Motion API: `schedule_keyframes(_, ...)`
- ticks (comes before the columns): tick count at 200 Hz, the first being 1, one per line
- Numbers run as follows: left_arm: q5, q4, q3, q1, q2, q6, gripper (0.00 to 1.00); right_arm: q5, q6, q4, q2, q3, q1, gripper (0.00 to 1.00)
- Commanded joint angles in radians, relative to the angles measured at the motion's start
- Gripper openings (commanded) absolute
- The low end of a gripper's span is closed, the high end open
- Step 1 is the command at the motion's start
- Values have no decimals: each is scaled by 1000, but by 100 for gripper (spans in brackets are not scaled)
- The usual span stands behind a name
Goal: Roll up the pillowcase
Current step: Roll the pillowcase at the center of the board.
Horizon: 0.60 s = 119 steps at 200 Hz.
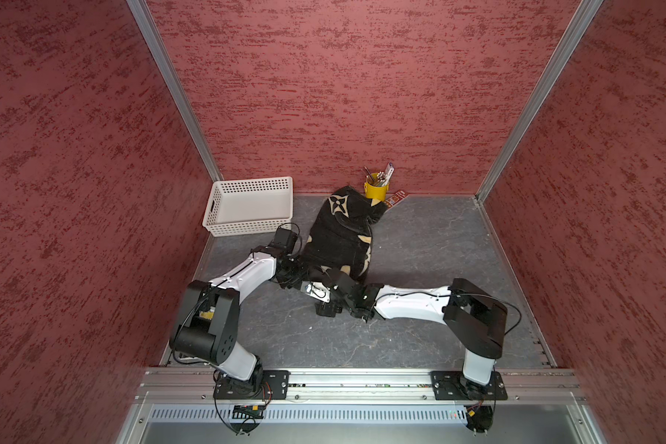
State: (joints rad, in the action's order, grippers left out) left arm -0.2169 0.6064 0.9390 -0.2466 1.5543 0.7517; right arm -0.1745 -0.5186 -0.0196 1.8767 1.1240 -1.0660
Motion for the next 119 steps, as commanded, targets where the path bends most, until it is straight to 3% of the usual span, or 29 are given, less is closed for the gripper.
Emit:
schedule_keyframes(1, -2, -19, 8, 9, 13, 7, 43, -126, -108, -94, 37, 44, -3, 95)
schedule_keyframes(38, -9, -29, -6, 12, 7, 10, 43, -204, -169, -162, 108, 54, -6, 92)
schedule_keyframes(54, -13, -34, -10, 13, 9, 12, 43, -191, -170, -150, 124, 56, -9, 85)
schedule_keyframes(83, -16, -33, -14, 18, 1, 14, 43, -129, -127, -67, 127, 53, -17, 55)
schedule_keyframes(98, -19, -27, -14, 25, -14, 14, 43, -95, -71, -27, 121, 49, -18, 29)
schedule_keyframes(119, -31, 1, -12, 50, -61, 14, 43, -34, -18, 43, 93, 56, -23, 12)
